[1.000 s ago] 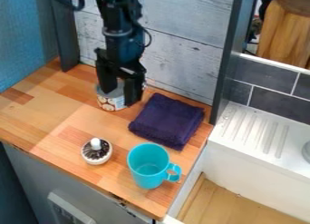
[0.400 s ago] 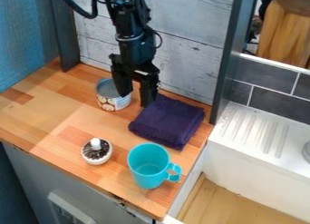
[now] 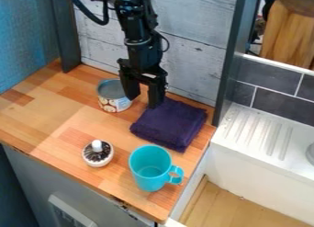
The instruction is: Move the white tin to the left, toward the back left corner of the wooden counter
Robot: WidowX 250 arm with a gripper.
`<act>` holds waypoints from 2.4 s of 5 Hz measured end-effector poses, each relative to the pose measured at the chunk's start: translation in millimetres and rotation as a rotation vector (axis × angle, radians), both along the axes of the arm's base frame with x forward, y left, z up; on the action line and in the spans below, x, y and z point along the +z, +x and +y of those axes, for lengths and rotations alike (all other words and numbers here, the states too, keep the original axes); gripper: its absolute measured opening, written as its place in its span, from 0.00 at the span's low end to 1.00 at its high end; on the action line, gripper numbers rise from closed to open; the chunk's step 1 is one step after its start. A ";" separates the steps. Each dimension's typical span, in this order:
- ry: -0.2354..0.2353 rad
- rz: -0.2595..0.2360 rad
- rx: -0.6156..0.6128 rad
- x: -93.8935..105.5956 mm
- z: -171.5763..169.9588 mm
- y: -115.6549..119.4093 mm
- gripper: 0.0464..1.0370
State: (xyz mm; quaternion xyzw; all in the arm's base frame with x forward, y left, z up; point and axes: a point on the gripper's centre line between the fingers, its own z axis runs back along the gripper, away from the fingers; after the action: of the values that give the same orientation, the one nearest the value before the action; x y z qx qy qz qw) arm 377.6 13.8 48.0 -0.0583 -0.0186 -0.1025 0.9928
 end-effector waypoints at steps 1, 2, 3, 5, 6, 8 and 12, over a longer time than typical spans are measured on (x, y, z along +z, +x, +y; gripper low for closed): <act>0.026 0.028 0.025 -9.4 5.4 4.4 0.96; 0.046 0.024 0.057 -8.6 9.6 7.6 0.96; 0.053 0.030 0.081 -13.4 11.5 9.7 0.96; 0.054 -0.016 0.192 -14.4 34.7 16.0 0.96; 0.080 0.011 0.223 -20.1 46.5 15.5 0.96; 0.153 0.001 0.322 -6.9 96.0 15.8 0.96; 0.205 0.058 0.369 -5.3 136.1 -3.7 0.96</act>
State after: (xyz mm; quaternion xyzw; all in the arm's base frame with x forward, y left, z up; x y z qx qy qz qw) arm 373.9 149.8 42.7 0.0446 0.0103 0.0814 0.9956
